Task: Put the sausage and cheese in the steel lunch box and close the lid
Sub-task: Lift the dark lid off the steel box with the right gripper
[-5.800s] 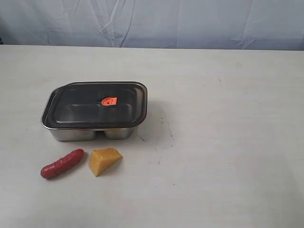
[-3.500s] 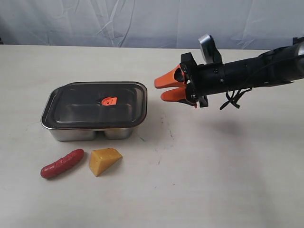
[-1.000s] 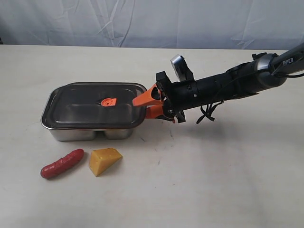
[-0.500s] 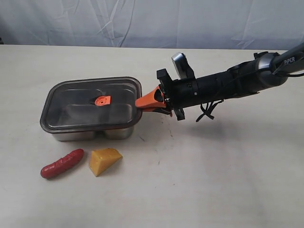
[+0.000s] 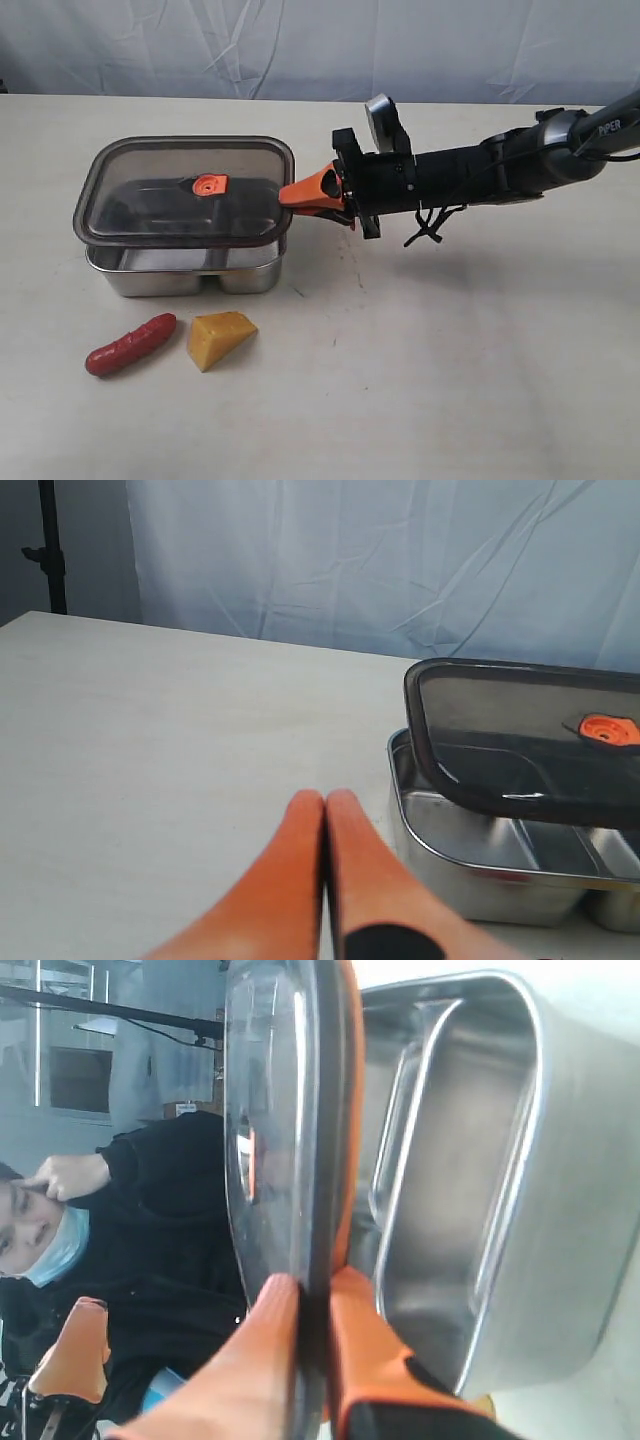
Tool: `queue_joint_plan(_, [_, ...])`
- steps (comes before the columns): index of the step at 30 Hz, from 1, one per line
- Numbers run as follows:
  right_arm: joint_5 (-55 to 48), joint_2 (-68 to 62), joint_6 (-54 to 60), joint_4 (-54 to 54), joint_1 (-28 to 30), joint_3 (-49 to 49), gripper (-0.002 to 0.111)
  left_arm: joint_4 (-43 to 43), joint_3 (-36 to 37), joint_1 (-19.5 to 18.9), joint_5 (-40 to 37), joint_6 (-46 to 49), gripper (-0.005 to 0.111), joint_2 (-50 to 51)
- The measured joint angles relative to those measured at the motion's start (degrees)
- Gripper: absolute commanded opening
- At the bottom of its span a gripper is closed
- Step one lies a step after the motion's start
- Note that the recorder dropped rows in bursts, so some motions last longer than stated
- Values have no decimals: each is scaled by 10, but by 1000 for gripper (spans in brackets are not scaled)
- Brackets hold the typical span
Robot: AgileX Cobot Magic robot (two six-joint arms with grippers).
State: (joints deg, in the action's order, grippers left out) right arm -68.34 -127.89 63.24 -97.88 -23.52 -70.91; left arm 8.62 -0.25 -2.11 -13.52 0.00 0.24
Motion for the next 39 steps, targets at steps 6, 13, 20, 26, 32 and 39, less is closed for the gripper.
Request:
queue_joint_plan(6, [8, 28, 33, -9, 0, 0, -1, 0, 0, 0, 0, 0, 0, 0])
queue_joint_plan(13, [73, 92, 58, -9, 26, 0, -1, 0, 0, 0, 0, 0, 0, 0])
queue_joint_plan(20, [112, 161, 61, 35, 110, 0, -1, 0, 0, 0, 0, 0, 0, 0])
queue_joint_plan(26, [227, 245, 64, 196, 150, 0, -1, 0, 0, 0, 0, 0, 0, 0])
queue_joint_plan(32, [289, 335, 66, 367, 152, 0, -1, 0, 0, 0, 0, 0, 0, 0])
queue_joint_plan(39, [267, 404, 73, 565, 145, 0, -1, 0, 0, 0, 0, 0, 0, 0])
